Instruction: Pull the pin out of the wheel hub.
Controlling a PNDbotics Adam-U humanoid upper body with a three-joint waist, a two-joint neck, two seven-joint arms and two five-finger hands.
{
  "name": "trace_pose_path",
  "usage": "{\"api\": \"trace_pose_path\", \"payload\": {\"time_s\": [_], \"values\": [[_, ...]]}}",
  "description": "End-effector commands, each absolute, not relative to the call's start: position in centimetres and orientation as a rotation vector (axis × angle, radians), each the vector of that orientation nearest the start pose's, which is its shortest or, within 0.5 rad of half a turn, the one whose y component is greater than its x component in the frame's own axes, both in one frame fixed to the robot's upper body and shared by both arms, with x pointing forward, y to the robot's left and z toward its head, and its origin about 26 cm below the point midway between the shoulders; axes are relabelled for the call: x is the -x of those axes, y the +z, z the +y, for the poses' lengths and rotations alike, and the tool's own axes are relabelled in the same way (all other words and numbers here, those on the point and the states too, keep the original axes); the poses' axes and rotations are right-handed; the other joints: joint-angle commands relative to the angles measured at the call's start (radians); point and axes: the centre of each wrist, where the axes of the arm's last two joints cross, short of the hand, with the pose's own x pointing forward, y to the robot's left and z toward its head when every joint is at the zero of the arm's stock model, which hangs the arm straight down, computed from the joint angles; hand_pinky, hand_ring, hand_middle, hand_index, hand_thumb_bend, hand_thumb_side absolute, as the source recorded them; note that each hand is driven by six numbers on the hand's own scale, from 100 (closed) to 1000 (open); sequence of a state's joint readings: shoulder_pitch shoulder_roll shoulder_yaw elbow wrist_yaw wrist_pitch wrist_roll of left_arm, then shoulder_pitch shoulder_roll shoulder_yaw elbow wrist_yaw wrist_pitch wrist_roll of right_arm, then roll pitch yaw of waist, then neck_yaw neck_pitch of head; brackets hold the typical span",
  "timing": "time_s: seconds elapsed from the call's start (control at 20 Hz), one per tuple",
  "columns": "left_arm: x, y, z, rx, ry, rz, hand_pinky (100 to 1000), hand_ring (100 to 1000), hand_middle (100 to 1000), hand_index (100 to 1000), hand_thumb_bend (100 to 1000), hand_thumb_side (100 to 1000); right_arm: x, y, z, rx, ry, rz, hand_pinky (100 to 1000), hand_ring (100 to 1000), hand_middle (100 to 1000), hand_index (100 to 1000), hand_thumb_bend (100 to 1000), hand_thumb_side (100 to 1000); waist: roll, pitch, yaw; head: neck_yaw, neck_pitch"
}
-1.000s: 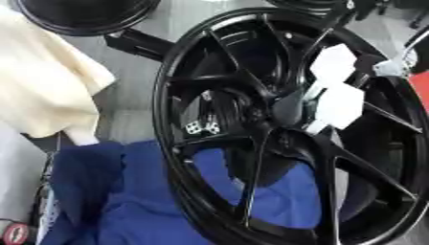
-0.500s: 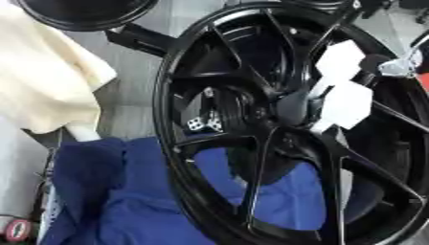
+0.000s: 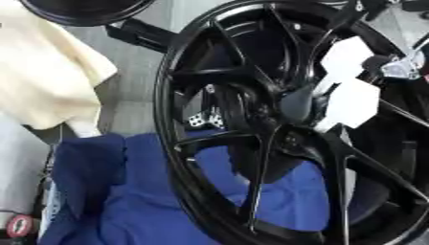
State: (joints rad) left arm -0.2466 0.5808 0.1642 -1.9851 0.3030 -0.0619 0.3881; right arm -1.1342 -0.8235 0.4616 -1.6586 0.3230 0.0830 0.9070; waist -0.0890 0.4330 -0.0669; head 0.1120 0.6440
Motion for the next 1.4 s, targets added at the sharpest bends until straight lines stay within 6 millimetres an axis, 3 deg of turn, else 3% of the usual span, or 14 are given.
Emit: {"api": "trace_pose_path", "payload": {"time_s": [0.05,0.4,0.8,1.0,1.2,1.4], "values": [[-28.5,24.0,33.8,-0.375,0.107,-2.374,752,756,622,754,100,721,-35.1,39.9,-21.3,0.726,1.986,-1.433,882,899,887,916,191,100,0.003,-0.016,0.003,0.002,-0.014],[-28.5,24.0,33.8,-0.37,0.111,-2.375,753,756,620,754,100,723,-35.4,39.8,-21.3,0.72,1.977,-1.422,879,896,880,913,191,100,0.002,-0.006,0.009,-0.001,-0.018],[-28.6,23.9,33.7,-0.367,0.115,-2.373,754,757,619,753,100,725,-35.1,39.8,-20.7,0.67,1.994,-1.447,852,866,796,849,184,100,0.001,0.0,0.012,0.0,-0.017],[-28.6,24.0,33.7,-0.366,0.118,-2.374,754,757,619,753,100,726,-35.1,39.7,-20.4,0.653,1.997,-1.449,841,846,716,788,183,100,0.001,0.001,0.012,0.0,-0.017],[-28.6,23.9,33.7,-0.364,0.126,-2.373,755,756,619,752,100,727,-35.0,40.0,-20.2,0.648,1.995,-1.464,808,782,549,647,167,100,0.001,0.001,0.012,0.0,-0.017],[-28.6,23.9,33.7,-0.362,0.131,-2.373,755,756,619,751,100,727,-34.9,40.3,-20.2,0.647,1.982,-1.482,772,708,455,541,152,100,0.002,0.0,0.012,0.0,-0.018]]}}
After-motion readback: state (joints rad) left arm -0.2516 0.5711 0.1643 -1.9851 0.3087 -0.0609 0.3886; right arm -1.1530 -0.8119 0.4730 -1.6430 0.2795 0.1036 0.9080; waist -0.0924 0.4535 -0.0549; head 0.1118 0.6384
